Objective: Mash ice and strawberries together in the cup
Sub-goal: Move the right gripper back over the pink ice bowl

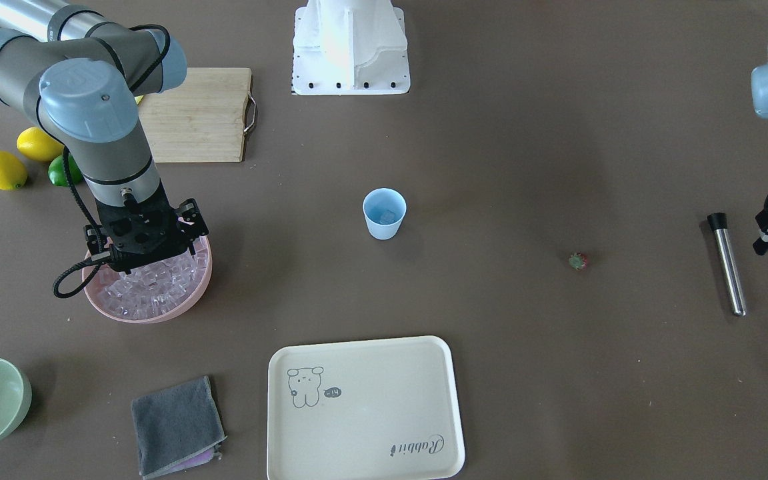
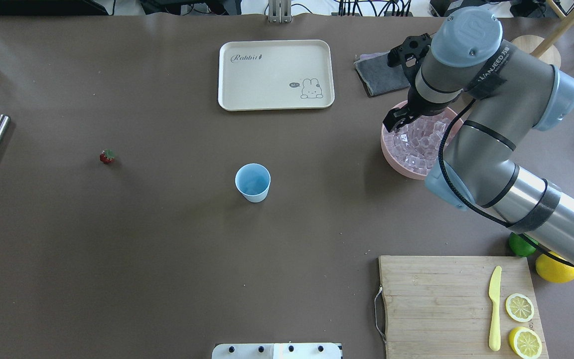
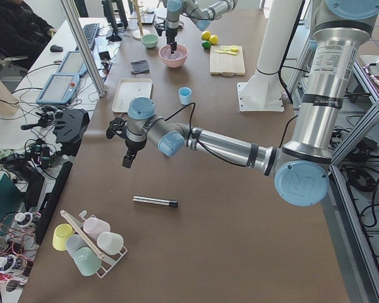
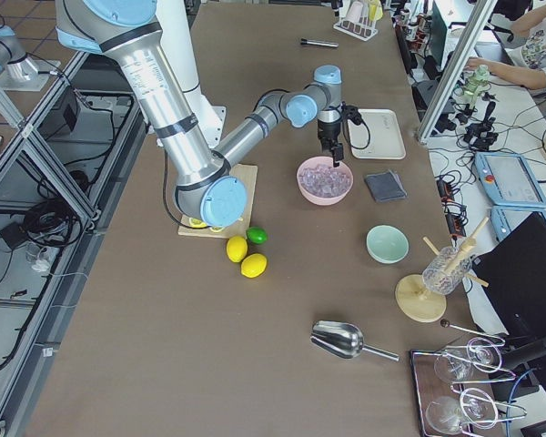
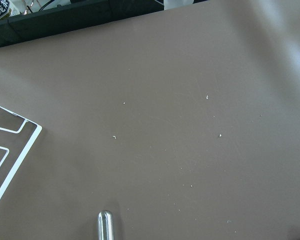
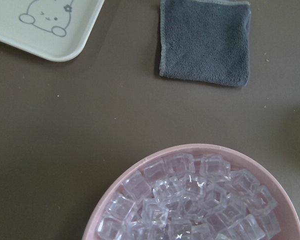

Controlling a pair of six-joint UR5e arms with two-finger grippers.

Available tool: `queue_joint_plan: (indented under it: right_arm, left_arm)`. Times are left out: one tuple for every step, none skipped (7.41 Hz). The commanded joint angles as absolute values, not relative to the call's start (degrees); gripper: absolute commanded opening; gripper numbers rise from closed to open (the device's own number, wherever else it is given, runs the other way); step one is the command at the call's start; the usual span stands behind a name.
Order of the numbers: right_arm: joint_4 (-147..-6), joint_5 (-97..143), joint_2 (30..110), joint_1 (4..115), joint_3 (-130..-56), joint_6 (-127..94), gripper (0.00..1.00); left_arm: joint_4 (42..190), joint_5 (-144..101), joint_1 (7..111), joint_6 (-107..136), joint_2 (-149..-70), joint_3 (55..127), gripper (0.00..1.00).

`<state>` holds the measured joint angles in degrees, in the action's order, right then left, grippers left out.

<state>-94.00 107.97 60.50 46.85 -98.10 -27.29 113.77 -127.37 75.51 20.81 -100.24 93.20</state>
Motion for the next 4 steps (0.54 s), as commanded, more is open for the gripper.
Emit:
queue_joint_plan:
  right_arm:
    - [-90.6,107.0,64.1,47.8,-96.9,-17.5,0.95]
    - [-90.6,106.4,64.3,48.0,-97.2,-17.2,0.95]
    - [-90.6,103.9,65.8,47.9,-97.7,-15.0,0.95]
    - [-90.6,102.3,66.5,47.9,-98.3,-13.6,0.95]
  left_arm:
    - [113.8,-127.4,75.3,20.8,-100.1,93.1,0.97]
    - [114.1,-127.4,75.2,20.8,-99.8,93.3,0.97]
    - [114.7,-127.4,75.2,20.9,-99.5,93.3,0.97]
    - [114.7,-127.4,75.2,20.8,-99.4,93.2,0.97]
